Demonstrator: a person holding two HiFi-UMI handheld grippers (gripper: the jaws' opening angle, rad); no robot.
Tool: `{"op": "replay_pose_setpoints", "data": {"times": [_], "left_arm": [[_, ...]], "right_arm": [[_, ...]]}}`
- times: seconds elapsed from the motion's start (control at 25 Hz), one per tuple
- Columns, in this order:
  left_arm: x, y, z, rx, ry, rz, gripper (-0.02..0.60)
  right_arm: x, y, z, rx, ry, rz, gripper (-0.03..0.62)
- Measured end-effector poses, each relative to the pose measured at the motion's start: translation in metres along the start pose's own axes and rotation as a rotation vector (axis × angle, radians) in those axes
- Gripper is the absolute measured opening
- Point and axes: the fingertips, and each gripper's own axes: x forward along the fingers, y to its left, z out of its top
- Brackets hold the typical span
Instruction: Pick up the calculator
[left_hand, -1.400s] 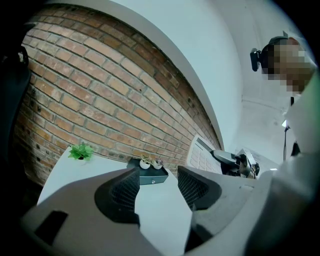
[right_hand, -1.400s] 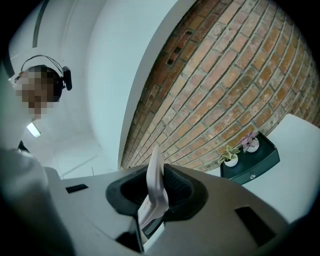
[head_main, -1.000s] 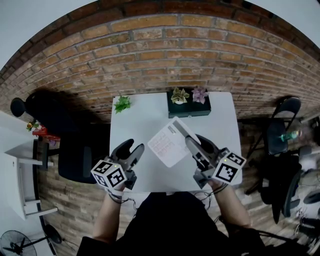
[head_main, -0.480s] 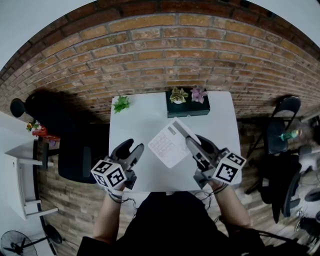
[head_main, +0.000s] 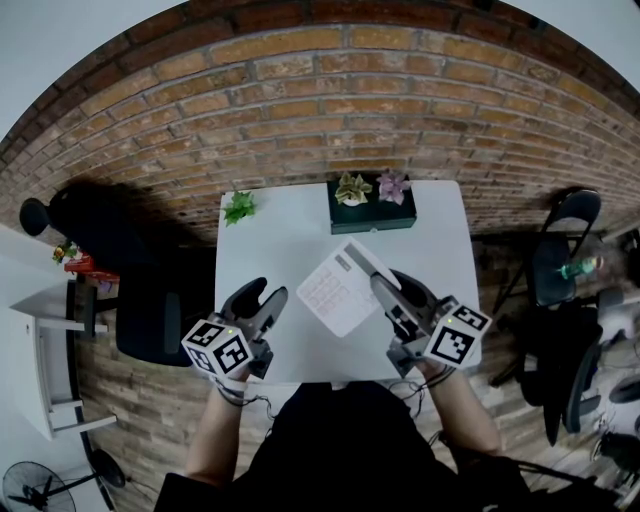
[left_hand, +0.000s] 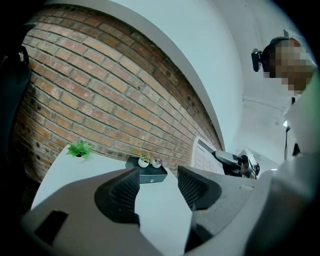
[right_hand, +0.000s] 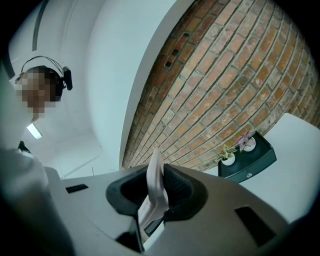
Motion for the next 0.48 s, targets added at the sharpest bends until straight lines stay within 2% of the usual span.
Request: {"op": "replay_pose_setpoints", "data": {"times": [0.48], "left_arm": [[0.013,-0.017,-0.007,-0.002,0.013,-0.011,0.236]], "right_arm": [[-0.015,-0.006,0.009,-0.011,-0.003,-0.003,0.071]]}}
